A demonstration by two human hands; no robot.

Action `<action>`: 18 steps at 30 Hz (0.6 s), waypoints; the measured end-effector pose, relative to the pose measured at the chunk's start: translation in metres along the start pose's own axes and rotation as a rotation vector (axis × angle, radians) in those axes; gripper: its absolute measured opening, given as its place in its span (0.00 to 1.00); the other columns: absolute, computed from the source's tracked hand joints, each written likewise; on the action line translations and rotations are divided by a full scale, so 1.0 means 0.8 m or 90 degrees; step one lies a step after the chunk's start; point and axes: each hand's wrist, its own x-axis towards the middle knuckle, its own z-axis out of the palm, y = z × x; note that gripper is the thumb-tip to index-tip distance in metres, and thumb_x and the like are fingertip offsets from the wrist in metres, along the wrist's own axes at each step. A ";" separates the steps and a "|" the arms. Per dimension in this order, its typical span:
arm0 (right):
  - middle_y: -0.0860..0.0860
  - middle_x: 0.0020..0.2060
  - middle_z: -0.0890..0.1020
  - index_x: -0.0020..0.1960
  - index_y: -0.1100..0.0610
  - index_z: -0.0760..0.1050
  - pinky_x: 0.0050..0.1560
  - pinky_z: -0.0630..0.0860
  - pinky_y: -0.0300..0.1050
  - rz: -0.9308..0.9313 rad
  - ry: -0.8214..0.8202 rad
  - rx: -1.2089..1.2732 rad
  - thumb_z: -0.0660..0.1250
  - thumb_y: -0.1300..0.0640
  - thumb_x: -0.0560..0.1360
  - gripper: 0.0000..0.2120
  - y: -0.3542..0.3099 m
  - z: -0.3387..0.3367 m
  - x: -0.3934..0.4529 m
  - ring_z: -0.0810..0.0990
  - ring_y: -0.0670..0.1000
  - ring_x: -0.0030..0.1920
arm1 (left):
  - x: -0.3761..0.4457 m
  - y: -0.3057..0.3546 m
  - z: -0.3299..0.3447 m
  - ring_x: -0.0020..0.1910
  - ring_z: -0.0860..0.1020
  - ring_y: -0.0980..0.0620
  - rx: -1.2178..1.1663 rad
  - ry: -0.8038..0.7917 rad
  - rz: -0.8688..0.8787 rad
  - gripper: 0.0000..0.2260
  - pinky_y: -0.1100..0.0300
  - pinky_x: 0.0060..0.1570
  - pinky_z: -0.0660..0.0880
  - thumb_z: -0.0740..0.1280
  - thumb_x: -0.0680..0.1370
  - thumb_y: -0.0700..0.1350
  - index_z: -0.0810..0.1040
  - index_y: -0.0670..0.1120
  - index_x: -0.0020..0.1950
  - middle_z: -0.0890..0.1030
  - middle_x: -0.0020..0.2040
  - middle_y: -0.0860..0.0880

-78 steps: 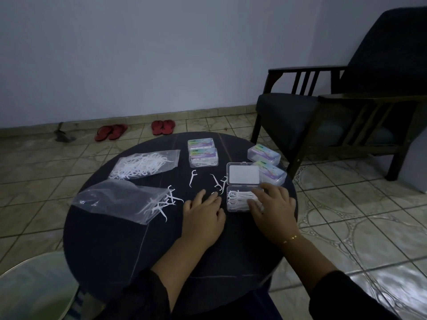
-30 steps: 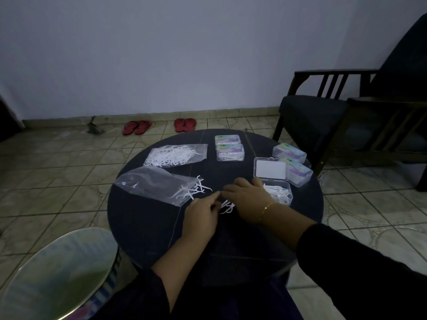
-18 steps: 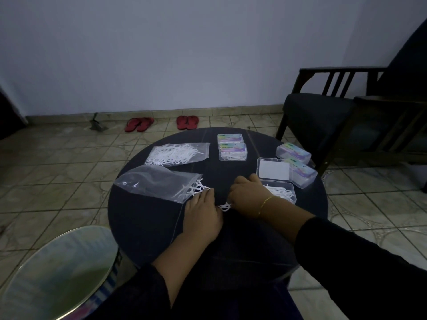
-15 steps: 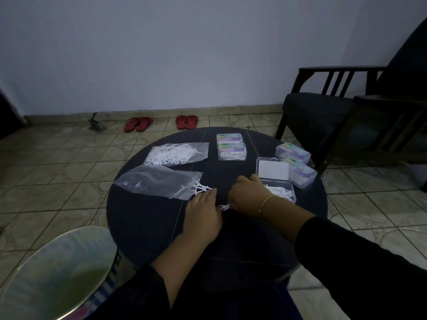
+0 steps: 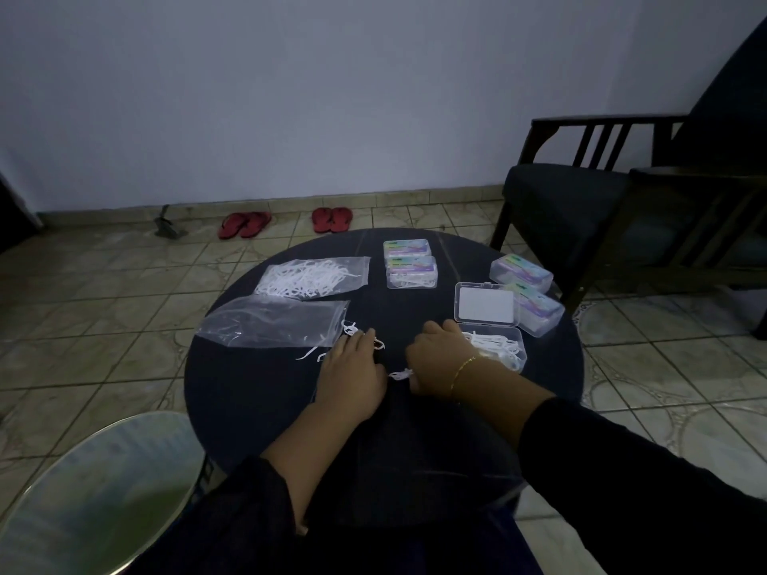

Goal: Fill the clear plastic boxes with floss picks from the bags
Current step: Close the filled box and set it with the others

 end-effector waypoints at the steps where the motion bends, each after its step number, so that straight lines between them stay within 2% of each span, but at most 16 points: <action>1: 0.54 0.57 0.77 0.57 0.55 0.75 0.58 0.63 0.50 -0.001 0.000 0.001 0.60 0.47 0.77 0.16 0.001 0.000 -0.001 0.68 0.55 0.61 | 0.000 -0.001 -0.002 0.75 0.56 0.48 -0.001 -0.003 0.006 0.26 0.54 0.73 0.53 0.57 0.79 0.44 0.56 0.45 0.77 0.59 0.76 0.47; 5: 0.53 0.56 0.77 0.58 0.54 0.75 0.59 0.63 0.50 0.008 -0.017 0.020 0.60 0.46 0.77 0.16 0.008 -0.003 -0.004 0.68 0.55 0.61 | -0.005 0.001 -0.005 0.71 0.62 0.49 0.018 -0.003 0.050 0.24 0.59 0.69 0.57 0.57 0.79 0.40 0.60 0.46 0.76 0.64 0.74 0.49; 11: 0.52 0.56 0.77 0.58 0.53 0.75 0.61 0.63 0.51 0.042 0.002 0.039 0.61 0.45 0.77 0.16 0.039 -0.027 -0.017 0.69 0.54 0.61 | -0.010 0.016 -0.005 0.69 0.65 0.49 0.029 0.006 0.079 0.24 0.57 0.66 0.61 0.56 0.79 0.40 0.62 0.49 0.75 0.68 0.72 0.50; 15: 0.53 0.57 0.77 0.59 0.53 0.75 0.65 0.61 0.53 0.095 0.005 0.035 0.61 0.44 0.77 0.17 0.072 -0.035 -0.030 0.68 0.55 0.64 | -0.008 0.027 -0.009 0.70 0.65 0.49 0.033 -0.008 0.110 0.26 0.57 0.66 0.61 0.57 0.78 0.37 0.62 0.50 0.75 0.67 0.73 0.51; 18: 0.53 0.56 0.78 0.56 0.54 0.76 0.65 0.62 0.54 0.148 -0.012 0.024 0.61 0.44 0.76 0.16 0.094 -0.029 -0.037 0.69 0.55 0.63 | 0.003 0.023 -0.020 0.72 0.61 0.50 0.137 -0.039 0.145 0.28 0.55 0.67 0.59 0.59 0.77 0.37 0.60 0.51 0.76 0.61 0.75 0.52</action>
